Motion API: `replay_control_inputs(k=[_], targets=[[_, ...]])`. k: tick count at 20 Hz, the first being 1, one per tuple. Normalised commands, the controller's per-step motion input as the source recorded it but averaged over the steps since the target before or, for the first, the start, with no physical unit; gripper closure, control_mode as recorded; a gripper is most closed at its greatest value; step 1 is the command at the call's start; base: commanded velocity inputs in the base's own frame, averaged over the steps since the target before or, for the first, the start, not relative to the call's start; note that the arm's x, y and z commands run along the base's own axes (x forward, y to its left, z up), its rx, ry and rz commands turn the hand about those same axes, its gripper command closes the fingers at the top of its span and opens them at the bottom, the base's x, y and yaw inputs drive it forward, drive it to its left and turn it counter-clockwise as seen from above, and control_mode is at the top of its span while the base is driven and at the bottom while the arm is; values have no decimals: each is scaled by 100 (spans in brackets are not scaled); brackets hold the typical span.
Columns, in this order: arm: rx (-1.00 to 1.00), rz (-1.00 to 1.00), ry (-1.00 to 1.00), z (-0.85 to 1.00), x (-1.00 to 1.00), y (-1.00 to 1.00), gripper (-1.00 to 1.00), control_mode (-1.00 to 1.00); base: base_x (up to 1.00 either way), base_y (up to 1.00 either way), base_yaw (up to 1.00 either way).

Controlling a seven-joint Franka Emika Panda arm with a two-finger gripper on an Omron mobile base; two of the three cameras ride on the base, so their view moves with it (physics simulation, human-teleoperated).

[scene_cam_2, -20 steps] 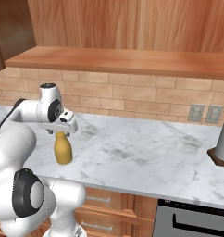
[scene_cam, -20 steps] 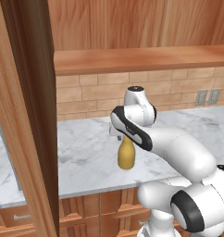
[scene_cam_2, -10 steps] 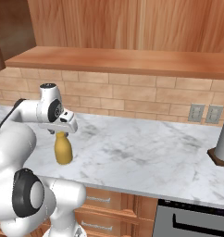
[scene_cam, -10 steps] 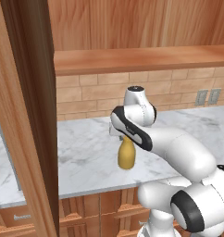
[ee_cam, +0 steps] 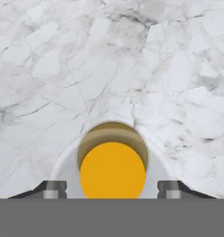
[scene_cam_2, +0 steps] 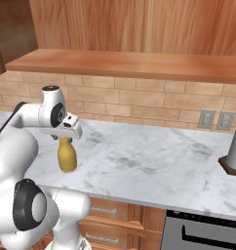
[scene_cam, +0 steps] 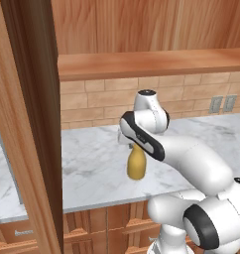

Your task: There is a tray on the dining counter. Grab the cup, mug, and pitcher and place them on the tray. The pitcher may be placed next to the tray if it cannot fit the tray.

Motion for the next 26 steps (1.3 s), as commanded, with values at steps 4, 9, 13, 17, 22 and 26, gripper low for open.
replay_control_inputs(k=[4, 9, 13, 17, 22, 26], targets=[[0, 0, 0, 29, -6, -11, 100, -100, 0, 0, 0], [0, 1, 0, 12, -24, -9, 100, -100, 0, 0, 0], [0, 3, 0, 3, -30, -17, 100, -100, 0, 0, 0], [0, 2, 0, 5, -26, -15, 100, -100, 0, 0, 0], [0, 0, 0, 10, -23, -3, 100, -100, 0, 0, 0], [0, 0, 0, 21, -11, -1, 100, -100, 0, 0, 0]])
